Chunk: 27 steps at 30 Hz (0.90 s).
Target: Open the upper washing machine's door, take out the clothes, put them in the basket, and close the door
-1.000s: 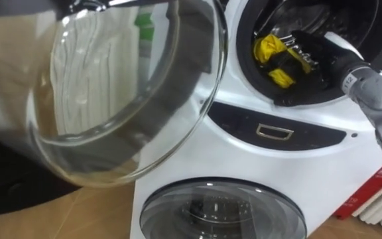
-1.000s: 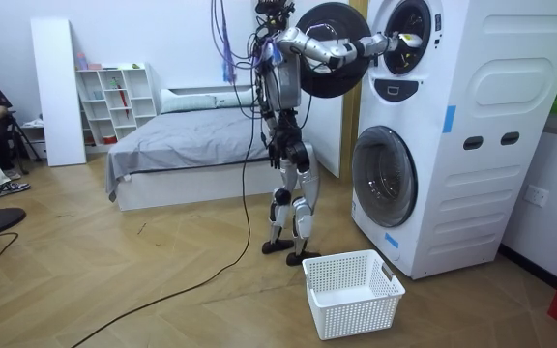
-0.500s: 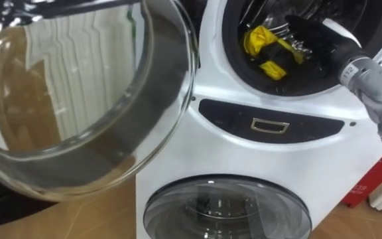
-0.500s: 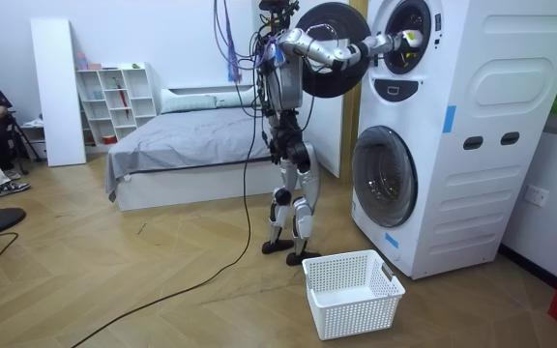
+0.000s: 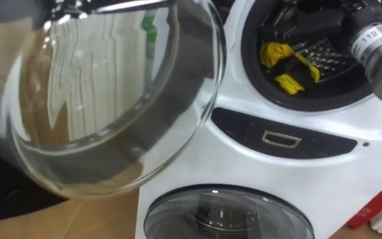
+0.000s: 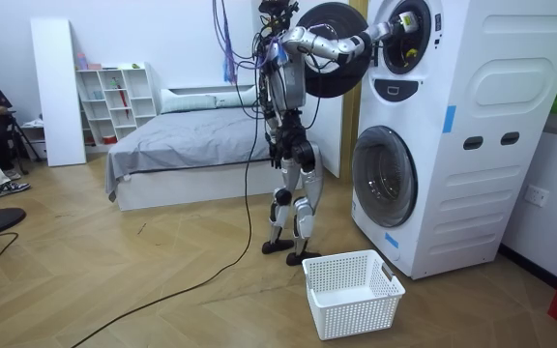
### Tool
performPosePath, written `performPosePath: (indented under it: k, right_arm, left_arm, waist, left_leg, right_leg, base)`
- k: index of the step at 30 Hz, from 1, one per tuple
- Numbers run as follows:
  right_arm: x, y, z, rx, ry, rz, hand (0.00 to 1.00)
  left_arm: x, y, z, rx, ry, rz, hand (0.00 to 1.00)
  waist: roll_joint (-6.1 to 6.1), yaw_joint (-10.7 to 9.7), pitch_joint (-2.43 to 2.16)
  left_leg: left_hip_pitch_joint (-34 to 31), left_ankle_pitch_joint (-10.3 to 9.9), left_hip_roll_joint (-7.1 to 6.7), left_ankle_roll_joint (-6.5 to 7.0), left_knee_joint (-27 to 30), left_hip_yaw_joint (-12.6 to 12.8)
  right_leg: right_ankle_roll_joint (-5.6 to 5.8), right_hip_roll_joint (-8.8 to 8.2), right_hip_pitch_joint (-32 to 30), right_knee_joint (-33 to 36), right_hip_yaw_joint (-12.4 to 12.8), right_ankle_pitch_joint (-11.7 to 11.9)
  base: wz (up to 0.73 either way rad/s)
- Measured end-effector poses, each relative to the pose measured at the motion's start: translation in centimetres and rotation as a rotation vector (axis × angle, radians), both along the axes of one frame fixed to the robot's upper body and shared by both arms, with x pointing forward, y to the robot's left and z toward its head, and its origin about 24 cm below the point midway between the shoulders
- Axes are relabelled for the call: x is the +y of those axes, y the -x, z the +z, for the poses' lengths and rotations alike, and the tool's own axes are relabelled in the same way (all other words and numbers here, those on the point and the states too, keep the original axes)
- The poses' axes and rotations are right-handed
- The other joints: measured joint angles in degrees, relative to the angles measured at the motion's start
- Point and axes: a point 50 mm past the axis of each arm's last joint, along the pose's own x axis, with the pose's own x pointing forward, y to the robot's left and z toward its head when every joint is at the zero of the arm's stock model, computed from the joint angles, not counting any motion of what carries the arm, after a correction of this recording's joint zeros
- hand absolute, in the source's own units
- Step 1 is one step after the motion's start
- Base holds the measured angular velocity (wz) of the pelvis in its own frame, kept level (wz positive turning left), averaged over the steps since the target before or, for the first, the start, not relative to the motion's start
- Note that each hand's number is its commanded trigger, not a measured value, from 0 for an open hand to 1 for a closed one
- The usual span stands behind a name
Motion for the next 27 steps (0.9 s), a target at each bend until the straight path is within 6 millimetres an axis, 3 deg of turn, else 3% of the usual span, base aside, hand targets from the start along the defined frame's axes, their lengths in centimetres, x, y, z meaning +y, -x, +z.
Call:
performPosePath:
  k: [9, 12, 15, 21, 27]
  right_arm:
    - [-1.5, 0.4, 0.7, -0.019, 0.112, -0.078, 0.0]
    - [-2.0, 0.1, -0.6, 0.03, 0.162, -0.108, 0.0]
    - [-2.2, -0.2, -1.8, 0.085, 0.204, -0.117, 0.0]
    - [-4.0, -0.5, -4.2, 0.207, 0.191, -0.157, 0.0]
    - [-5.2, -0.5, -5.8, 0.293, 0.215, -0.189, 0.0]
  left_arm:
    - [0.0, -0.3, 0.0, -0.01, 0.0, 0.002, 0.0]
    - [0.1, -0.7, 0.1, -0.019, -0.003, -0.004, 0.0]
    - [0.0, -0.8, 0.0, -0.022, 0.0, -0.009, 0.0]
    - [0.0, -0.4, 0.0, -0.009, -0.002, -0.006, 0.0]
    - [0.0, -0.1, 0.0, 0.001, 0.0, 0.0, 0.0]
  waist:
    - [1.59, -0.4, 0.51]
    - [1.88, 0.2, 0.55]
    - [1.65, 0.2, 0.4]
    - [0.18, 0.4, -0.56]
    - [-0.01, 1.1, -0.29]
  left_leg:
    - [-0.4, -0.1, 0.18, -0.06, 0.0, -0.6]
    - [-0.4, -0.1, 0.2, -0.07, 0.0, 0.1]
    - [-0.6, -0.2, 0.2, -0.19, 0.0, 0.2]
    - [-1.2, -0.2, 0.28, -0.42, 0.2, -0.3]
    - [-0.9, -0.2, 0.17, -0.4, 0.4, -1.7]
  right_leg:
    - [0.0, 0.13, 0.1, -0.9, -0.6, 0.0]
    - [-0.04, 0.24, -0.1, -0.9, 0.1, 0.0]
    - [-0.15, 0.35, -0.4, -0.8, 0.6, -0.1]
    - [-0.28, 0.3, -0.8, -0.7, 0.1, -0.2]
    - [-0.28, 0.05, 0.0, -0.8, -1.1, -0.2]
  base:
    - [0.04]
    - [-0.09]
    - [-0.08]
    - [0.03]
    - [0.13]
